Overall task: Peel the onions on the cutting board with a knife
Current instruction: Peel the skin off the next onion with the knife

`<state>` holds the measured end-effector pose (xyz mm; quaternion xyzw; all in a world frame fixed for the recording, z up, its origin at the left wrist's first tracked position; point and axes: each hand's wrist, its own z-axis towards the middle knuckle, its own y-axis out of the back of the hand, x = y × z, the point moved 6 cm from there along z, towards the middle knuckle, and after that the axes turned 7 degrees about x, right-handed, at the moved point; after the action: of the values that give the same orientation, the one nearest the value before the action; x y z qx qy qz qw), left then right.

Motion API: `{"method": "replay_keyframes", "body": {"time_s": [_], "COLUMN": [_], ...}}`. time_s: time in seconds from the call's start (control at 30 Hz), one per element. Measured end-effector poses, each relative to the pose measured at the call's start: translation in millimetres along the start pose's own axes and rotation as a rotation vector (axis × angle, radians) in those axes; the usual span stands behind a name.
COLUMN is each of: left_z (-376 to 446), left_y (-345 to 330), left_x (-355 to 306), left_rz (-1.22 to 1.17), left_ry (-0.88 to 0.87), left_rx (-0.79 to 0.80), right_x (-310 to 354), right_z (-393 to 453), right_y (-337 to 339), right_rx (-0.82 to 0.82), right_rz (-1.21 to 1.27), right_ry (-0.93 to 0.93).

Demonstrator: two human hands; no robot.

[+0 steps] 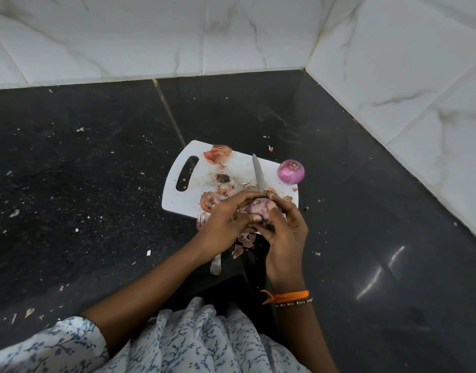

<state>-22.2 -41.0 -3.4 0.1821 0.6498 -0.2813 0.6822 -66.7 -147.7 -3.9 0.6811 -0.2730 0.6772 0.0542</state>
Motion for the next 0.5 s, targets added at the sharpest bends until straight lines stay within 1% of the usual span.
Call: {"method": "replay_keyframes", "body": {"time_s": [0.1,0.23,0.4,0.5], "left_z": [-0.8,0.5,1.5,1.6], "left_y": [0.0,-3.7,-4.4,-4.1], "left_x": [1.0,5.9,8.3,6.9], "left_rz": [0.069,0.169,0.098,0.093], "left_ry": [-0.011,-0.004,0.037,0.046], "left_rx": [0.003,0.023,0.029,0.014], "right_x": [0.8,-4.2,-9.5,-9.2], "right_z": [1.6,3.3,1.5,-0.1], "right_y": [3.1,8.8,13.5,10.6], "right_rx": [-0.064,-0.151,-0.140,-0.093], "right_rz": [-0.029,-0.002,0.016,-0.004], "right_ry": [-0.001,-0.076,-0.125,-0.131]}}
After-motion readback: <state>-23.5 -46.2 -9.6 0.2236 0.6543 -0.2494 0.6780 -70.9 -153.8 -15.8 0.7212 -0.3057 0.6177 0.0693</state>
